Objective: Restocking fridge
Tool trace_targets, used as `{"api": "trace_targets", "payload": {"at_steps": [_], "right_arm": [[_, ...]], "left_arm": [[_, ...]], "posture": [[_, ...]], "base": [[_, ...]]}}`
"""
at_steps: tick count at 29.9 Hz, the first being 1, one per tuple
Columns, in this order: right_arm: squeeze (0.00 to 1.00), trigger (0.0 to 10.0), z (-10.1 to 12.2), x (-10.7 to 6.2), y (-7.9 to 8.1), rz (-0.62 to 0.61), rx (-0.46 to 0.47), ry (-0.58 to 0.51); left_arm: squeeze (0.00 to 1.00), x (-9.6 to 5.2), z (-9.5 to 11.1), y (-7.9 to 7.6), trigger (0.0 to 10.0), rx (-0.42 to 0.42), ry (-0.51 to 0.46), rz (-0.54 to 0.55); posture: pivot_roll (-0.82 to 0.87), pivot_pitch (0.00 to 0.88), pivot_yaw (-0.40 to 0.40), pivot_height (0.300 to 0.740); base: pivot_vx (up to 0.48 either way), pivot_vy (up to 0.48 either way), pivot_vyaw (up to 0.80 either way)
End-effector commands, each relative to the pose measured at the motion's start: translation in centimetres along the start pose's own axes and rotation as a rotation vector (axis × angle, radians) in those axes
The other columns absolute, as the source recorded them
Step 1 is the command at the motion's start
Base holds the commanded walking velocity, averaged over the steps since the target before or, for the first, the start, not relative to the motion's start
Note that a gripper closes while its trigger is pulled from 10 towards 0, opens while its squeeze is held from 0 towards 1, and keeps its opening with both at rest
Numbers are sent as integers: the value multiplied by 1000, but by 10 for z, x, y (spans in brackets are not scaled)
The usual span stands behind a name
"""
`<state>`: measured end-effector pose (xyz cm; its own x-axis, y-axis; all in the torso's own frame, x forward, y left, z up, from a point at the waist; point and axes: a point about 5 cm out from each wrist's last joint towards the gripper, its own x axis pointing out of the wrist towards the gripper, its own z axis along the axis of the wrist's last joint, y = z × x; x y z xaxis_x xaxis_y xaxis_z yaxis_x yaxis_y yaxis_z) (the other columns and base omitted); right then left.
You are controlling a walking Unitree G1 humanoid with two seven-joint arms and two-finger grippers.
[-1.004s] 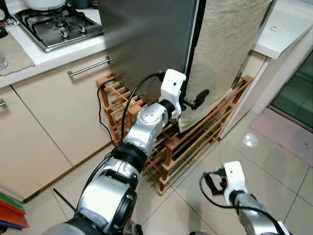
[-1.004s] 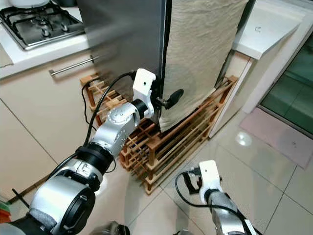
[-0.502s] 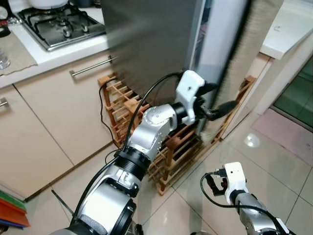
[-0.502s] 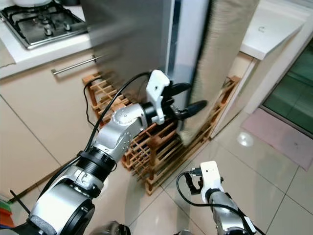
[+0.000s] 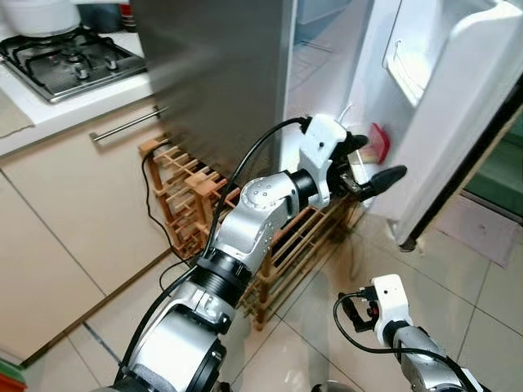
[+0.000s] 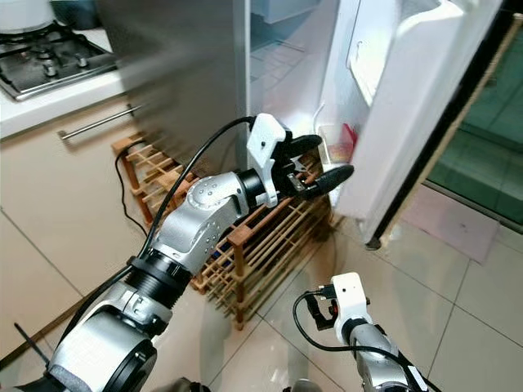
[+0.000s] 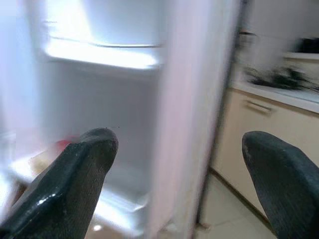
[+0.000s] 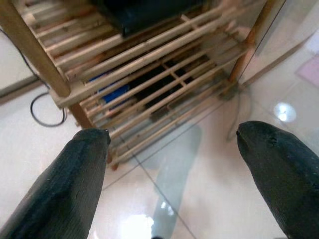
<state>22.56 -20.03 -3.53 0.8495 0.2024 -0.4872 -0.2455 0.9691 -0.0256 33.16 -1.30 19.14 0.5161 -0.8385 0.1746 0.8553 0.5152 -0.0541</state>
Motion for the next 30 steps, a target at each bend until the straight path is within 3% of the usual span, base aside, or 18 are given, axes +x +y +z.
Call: {"api": "trace_targets", "payload": {"at_steps": [1, 8, 10, 11, 12, 15, 17, 26, 30], "right_arm": [[0, 10000, 1, -1, -3, -13, -12, -26], [0, 10000, 6, -3, -5, -52, -15, -101], [0, 10000, 46, 16, 2, -67, -29, -212], [0, 10000, 46, 16, 2, -67, -29, -212], [0, 10000, 71, 23, 5, -77, -38, -283], [0, 10000, 83, 23, 5, -89, -45, -336], [0, 10000, 96, 23, 1, -112, -48, -387], [0, 10000, 119, 23, -23, -226, -66, -429], [0, 10000, 132, 18, -41, -321, -67, -463]], "left_arm": [[0, -11, -13, 12, 10000, -1, 22, 130], [0, -39, -33, 34, 10000, 48, 84, 310], [0, -51, -37, 43, 10000, 75, 96, 389], [0, -51, -37, 43, 10000, 75, 96, 389], [0, -57, -37, 48, 10000, 84, 91, 436], [0, -63, -36, 54, 10000, 96, 83, 488], [0, -72, -36, 62, 10000, 116, 82, 541], [0, -91, -43, 70, 10000, 166, 120, 611], [0, -111, -57, 74, 10000, 183, 188, 673]], "posture": [[-82, 0, 5, 730], [-76, 0, 2, 730], [-75, 0, 2, 730], [-75, 0, 2, 730], [-75, 0, 2, 730], [-74, 0, 3, 730], [-75, 0, 3, 730], [-69, 0, 2, 730], [-71, 0, 4, 730]], "base": [[0, 0, 0], [0, 0, 0], [0, 0, 0], [0, 0, 0], [0, 0, 0], [0, 0, 0], [0, 0, 0], [0, 0, 0], [0, 0, 0]]}}
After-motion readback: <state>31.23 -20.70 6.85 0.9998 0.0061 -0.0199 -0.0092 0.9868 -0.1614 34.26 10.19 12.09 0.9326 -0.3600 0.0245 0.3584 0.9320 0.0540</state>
